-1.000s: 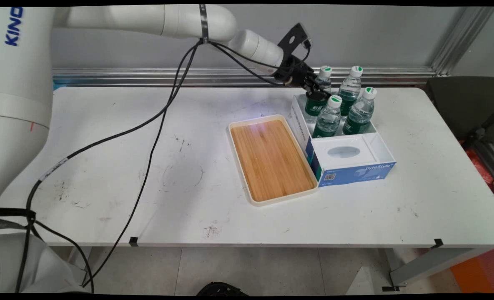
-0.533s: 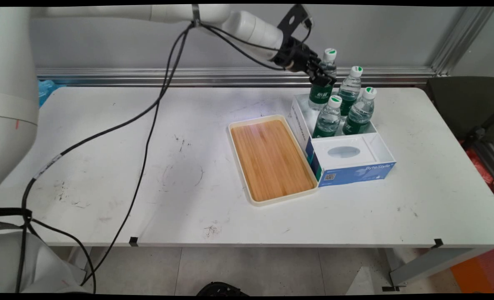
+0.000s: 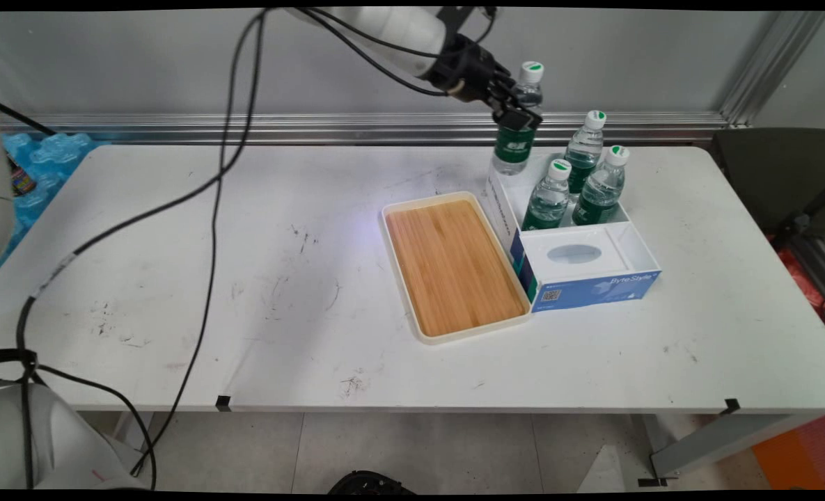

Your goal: Place the picked object on the tray

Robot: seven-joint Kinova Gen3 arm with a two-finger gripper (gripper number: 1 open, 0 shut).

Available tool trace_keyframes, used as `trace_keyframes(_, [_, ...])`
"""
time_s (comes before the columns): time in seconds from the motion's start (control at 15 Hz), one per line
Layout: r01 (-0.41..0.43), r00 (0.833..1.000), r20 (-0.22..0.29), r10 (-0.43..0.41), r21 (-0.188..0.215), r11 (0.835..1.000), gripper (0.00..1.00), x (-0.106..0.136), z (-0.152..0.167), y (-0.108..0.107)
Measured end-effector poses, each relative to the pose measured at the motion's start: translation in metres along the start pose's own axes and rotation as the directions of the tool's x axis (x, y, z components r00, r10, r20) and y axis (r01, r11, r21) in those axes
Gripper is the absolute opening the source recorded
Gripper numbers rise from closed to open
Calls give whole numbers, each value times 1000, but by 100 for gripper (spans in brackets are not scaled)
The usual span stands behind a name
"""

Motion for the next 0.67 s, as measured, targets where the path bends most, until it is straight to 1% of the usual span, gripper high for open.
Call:
trace_keyframes(0.27, [-2, 1000, 31, 2, -2, 1000, 0, -8, -39, 16])
trace_keyframes(0.4, [-6, 999, 45, 6, -9, 1000, 0, -18, -56, 27])
trace_keyframes(0.53, [-7, 998, 55, 8, -17, 1000, 0, -27, -66, 37])
trace_keyframes(0.67, [-17, 998, 64, 20, -40, 999, 0, -42, -78, 59])
